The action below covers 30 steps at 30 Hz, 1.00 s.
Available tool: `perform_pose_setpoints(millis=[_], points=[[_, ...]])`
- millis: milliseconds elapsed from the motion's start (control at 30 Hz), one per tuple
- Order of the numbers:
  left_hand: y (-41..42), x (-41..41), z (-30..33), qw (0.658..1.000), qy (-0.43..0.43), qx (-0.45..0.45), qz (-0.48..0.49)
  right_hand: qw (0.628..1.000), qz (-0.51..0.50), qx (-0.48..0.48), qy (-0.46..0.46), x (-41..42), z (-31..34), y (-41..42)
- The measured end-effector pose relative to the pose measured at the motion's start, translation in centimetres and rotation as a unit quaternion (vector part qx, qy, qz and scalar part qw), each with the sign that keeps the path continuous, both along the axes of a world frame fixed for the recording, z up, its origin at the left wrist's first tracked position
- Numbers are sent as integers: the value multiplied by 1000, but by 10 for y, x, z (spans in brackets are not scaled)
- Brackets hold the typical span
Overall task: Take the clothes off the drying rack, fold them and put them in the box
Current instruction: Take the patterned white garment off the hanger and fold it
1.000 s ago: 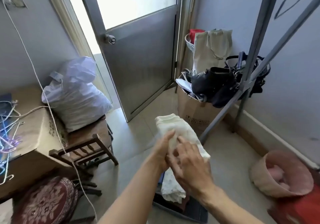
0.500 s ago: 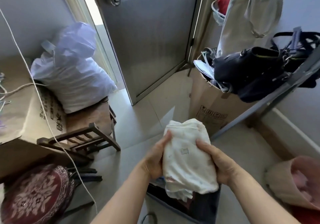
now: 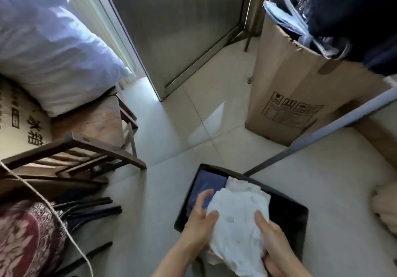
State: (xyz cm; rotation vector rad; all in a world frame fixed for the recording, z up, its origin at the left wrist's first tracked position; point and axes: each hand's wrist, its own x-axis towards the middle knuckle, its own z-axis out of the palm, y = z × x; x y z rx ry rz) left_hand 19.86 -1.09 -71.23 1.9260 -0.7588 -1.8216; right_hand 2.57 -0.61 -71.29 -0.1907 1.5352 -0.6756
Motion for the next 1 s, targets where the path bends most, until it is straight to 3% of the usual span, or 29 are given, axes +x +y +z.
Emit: perform_pose_setpoints(millis=[100,367,567,667,767,867,933,1000], points=[[10,1,-37,998,-15,-4,-53,999,-6,34,11,-7,-50,13],[-2,7,-118,997,16,60,-50,998,-6,56,-6,-6,-138,11],[-33,41,-163,1000,-6,-17,-23,997,72,30,11,23,-187,-33],[-53,52,-190,999,-27,-31,-18,997,64,-3,37,43,-207,-55],[-62,58,-220,985,-121,-56,-109,991,91,-10,102,54,-228,-61],[-58,53,-233,931,-231,-61,-275,964,153,2,217,54,-242,-59],[-54,45,-232,894,-312,-76,-314,948,185,-6,260,53,-242,-60],[-55,39,-226,879,-371,-75,-291,932,222,-6,287,51,-239,-63]])
